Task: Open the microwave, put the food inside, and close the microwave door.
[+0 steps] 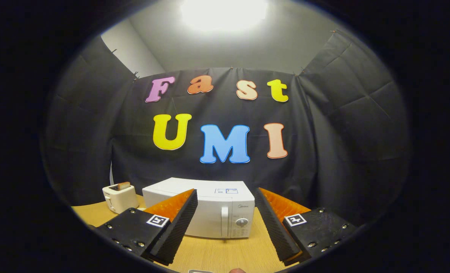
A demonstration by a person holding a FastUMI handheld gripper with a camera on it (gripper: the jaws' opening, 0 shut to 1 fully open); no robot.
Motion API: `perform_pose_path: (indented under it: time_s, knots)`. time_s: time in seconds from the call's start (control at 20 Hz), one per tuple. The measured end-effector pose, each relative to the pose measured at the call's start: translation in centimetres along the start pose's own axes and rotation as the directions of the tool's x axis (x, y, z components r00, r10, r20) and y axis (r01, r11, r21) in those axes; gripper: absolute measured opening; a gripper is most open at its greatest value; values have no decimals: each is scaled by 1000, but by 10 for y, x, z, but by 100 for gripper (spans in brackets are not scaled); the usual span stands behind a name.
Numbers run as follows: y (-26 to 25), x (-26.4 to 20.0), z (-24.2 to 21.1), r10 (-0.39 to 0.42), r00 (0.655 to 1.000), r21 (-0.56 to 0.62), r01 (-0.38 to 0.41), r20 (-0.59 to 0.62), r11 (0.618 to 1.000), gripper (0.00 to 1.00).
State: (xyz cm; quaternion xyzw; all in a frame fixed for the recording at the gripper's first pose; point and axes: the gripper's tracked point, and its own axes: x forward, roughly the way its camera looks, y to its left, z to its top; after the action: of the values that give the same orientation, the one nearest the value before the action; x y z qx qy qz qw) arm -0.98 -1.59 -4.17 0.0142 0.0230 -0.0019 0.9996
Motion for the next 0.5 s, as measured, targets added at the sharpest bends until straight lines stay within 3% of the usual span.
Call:
perform_pose_path:
  time_s: [0.5]
  knots:
    - [-6, 80, -81, 51, 989, 51, -44, -141, 998, 95]
